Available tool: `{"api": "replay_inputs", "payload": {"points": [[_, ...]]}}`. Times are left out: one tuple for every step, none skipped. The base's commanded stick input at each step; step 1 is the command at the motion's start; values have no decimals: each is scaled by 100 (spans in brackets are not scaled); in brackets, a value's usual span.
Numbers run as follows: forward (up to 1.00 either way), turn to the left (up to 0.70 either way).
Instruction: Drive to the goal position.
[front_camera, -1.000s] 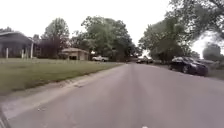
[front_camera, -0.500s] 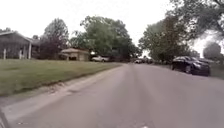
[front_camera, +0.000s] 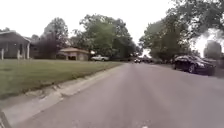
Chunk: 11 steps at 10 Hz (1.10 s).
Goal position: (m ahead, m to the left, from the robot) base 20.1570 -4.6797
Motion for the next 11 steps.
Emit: {"api": "replay_inputs", "payload": {"points": [[70, 0], [70, 0], [70, 0], [70, 0], [70, 0], [70, 0], [70, 0], [70, 0], [70, 0], [70, 0], [70, 0]]}}
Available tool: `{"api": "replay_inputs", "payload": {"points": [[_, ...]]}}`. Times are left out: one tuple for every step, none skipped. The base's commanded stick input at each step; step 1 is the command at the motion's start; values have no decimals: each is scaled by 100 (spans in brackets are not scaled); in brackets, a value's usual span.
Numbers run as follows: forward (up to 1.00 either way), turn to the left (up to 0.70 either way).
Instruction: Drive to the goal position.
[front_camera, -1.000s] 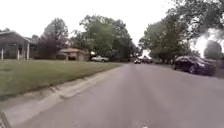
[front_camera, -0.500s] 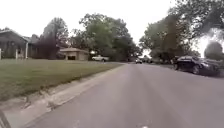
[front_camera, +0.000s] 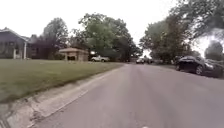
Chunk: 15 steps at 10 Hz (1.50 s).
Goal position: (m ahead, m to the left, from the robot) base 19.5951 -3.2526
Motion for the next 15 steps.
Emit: {"api": "replay_inputs", "payload": {"points": [[70, 0], [70, 0], [70, 0], [70, 0], [70, -13], [70, -35], [70, -18], [70, 0], [70, 0], [70, 0], [70, 0], [70, 0], [70, 0], [70, 0], [70, 0]]}}
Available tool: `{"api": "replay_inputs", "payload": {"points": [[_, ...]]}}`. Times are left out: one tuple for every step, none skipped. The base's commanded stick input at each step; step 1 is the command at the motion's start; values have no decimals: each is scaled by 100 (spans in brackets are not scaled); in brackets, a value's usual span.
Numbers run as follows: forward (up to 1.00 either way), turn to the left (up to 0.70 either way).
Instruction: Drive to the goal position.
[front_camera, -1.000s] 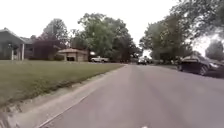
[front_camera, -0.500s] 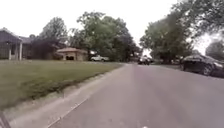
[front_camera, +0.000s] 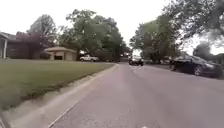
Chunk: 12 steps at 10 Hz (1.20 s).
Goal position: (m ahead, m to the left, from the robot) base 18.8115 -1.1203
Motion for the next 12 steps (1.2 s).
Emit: {"api": "replay_inputs", "payload": {"points": [[70, 0], [70, 0], [70, 0], [70, 0], [70, 0], [70, 0], [70, 0], [70, 0], [70, 0], [70, -26], [70, -17], [70, 0]]}}
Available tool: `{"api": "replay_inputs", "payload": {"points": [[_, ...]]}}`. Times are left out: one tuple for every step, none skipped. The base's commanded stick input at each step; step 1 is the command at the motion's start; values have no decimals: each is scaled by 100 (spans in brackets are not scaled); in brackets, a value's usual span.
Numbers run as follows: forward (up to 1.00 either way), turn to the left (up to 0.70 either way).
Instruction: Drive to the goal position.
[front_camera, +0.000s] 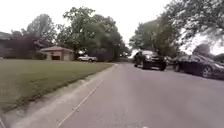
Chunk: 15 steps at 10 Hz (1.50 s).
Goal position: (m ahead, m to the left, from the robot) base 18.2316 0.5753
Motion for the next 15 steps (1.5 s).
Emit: {"api": "replay_inputs", "payload": {"points": [[70, 0], [70, 0], [70, 0], [70, 0], [70, 0], [70, -16], [70, -35], [70, -29], [70, 0], [70, 0], [70, 0], [70, 0], [70, 0], [70, 0], [70, 0]]}}
